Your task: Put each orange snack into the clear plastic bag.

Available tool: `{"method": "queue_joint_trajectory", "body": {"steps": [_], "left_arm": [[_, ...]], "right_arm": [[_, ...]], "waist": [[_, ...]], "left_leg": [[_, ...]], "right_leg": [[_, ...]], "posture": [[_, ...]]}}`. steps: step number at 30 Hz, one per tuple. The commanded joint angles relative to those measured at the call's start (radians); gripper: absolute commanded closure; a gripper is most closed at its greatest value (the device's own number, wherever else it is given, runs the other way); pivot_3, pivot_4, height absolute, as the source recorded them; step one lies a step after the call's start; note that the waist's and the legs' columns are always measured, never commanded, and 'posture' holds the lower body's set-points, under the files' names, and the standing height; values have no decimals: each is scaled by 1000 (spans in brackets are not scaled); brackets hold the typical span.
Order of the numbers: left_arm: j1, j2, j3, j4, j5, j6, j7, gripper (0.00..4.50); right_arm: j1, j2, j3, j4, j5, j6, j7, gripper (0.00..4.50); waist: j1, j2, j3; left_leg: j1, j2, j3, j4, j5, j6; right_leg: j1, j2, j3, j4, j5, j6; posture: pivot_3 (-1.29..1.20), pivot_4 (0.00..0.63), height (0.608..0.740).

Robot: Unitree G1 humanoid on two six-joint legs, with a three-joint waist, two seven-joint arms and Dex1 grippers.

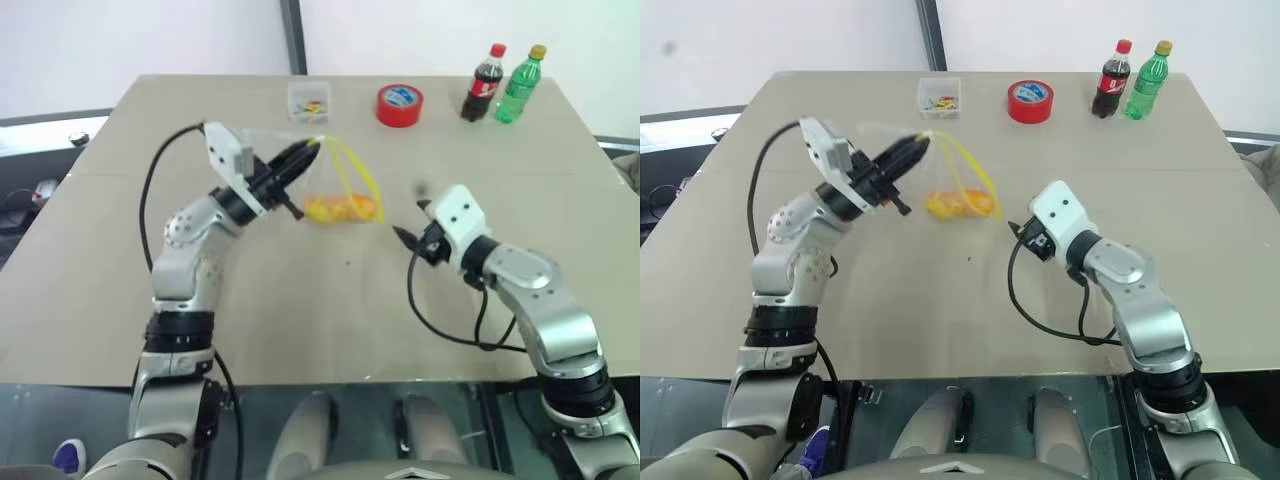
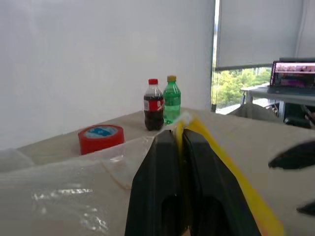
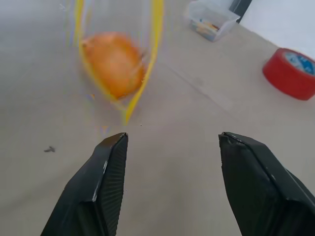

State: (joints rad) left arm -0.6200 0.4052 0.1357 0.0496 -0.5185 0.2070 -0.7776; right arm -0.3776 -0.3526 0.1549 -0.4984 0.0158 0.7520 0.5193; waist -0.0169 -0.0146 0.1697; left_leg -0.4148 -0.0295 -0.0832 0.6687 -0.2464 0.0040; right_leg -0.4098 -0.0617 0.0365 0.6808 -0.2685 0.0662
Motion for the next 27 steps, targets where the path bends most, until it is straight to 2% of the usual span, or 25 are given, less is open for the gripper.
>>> {"method": "queue_joint_trajectory", "body": {"steps": [1, 10, 19, 27], "left_arm": [[-48, 10, 47, -26, -66, 48, 9, 4500], [63, 17, 39, -37, -57, 71, -16, 4500], [109, 22, 47, -52, -64, 70, -6, 4500], [115, 40, 55, -59, -82, 73, -33, 4500]], "right_arm": [[-10, 27, -16, -29, 23, 23, -36, 1484], [-7, 42, -37, 22, 37, 48, -99, 1484], [-6, 40, 33, 38, 89, 28, -39, 1484], [-90, 93, 62, 237, 69, -94, -59, 1484]], "waist": [[-1, 0, 0], [-3, 0, 0], [-2, 0, 0], [-5, 0, 0]], "left_leg": [[0, 0, 0, 0, 0, 0], [0, 0, 1, -1, 0, 0], [0, 0, 1, 0, -1, 2], [0, 0, 1, 0, -1, 1]], "right_leg": [[0, 0, 0, 0, 0, 0], [0, 0, 1, -1, 0, 0], [0, 0, 1, -1, 0, 0], [0, 0, 1, -1, 0, 0]], "posture": [[0, 150, 740], [0, 150, 740], [0, 150, 740], [0, 150, 740]]}}
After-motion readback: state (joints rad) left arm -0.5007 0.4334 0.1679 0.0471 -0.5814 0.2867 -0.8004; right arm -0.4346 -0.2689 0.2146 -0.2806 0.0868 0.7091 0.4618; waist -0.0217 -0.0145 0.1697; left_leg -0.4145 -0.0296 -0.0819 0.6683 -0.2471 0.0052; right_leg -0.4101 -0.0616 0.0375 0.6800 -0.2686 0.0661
